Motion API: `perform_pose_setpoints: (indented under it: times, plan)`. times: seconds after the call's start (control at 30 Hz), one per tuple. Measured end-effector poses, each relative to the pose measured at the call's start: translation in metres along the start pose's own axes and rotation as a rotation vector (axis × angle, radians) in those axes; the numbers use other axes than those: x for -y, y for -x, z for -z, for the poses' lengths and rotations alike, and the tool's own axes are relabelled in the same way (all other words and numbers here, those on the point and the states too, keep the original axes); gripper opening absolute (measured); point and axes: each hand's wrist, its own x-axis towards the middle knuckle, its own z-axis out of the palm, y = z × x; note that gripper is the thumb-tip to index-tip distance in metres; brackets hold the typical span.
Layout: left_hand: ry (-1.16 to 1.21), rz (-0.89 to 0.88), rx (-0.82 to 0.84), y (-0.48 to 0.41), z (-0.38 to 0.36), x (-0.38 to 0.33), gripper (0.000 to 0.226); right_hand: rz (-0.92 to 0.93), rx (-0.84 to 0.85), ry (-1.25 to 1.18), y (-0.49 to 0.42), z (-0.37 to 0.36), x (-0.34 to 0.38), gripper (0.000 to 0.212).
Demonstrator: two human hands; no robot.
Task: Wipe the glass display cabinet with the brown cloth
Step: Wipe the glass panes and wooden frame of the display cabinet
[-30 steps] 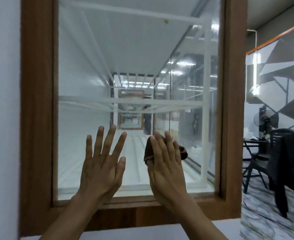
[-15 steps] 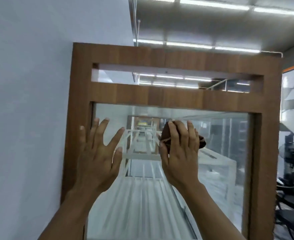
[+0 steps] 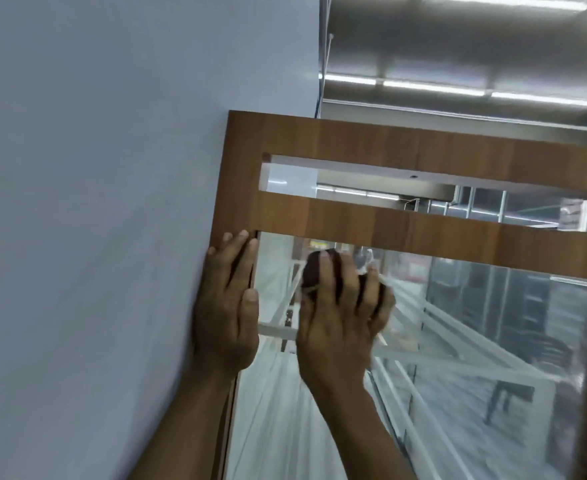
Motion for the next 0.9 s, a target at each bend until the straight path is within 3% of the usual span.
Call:
perform_pose_setpoints:
  times: [0.07, 0.1, 0.2, 0.27, 0.33, 0.47, 0.5, 0.63, 0.77, 0.83, 0.9]
  plan:
    - [-0.011, 0.012, -0.022, 0.000, -0.002, -0.002, 0.055, -0.256, -0.089, 0.033, -0.003, 0.004, -0.011, 0.055]
    - [-0.021, 0.004, -0.020, 0.000, -0.002, -0.001, 0.055, -0.288, -0.088, 0.013, -0.008, 0.000, -0.002, 0.056]
    - [0.000, -0.040, 0.004, 0.003, -0.001, 0.003, 0.056, 0.079, 0.044, -0.106, -0.009, -0.013, 0.056, 0.062]
    - [0.009, -0.050, 0.007, 0.003, 0.001, 0.005, 0.056, 0.287, 0.093, -0.136, -0.004, -0.015, 0.057, 0.061]
    - [0.008, -0.044, 0.007, 0.006, 0.003, 0.003, 0.055, 0.258, 0.061, -0.108, 0.000, -0.008, 0.018, 0.056]
    - [-0.013, -0.017, -0.012, 0.031, 0.003, 0.001, 0.054, -0.087, -0.020, -0.018, 0.007, 0.008, -0.027, 0.058]
    - [-0.028, -0.013, -0.009, 0.036, 0.002, 0.002, 0.053, -0.069, -0.010, -0.035, 0.010, 0.005, -0.013, 0.059]
    - [-0.081, -0.008, 0.013, 0.043, 0.002, 0.005, 0.047, 0.339, 0.142, -0.142, 0.048, -0.002, 0.024, 0.056]
    - [-0.114, 0.015, 0.008, 0.057, 0.002, 0.003, 0.048, 0.039, 0.084, -0.045, 0.072, 0.014, -0.030, 0.055]
    - [-0.092, 0.028, -0.015, 0.062, 0.002, 0.003, 0.048, -0.122, 0.027, -0.039, 0.057, 0.011, -0.023, 0.056]
    - [-0.050, 0.035, -0.024, 0.067, 0.003, 0.005, 0.049, -0.069, 0.029, -0.097, 0.040, -0.002, 0.014, 0.054]
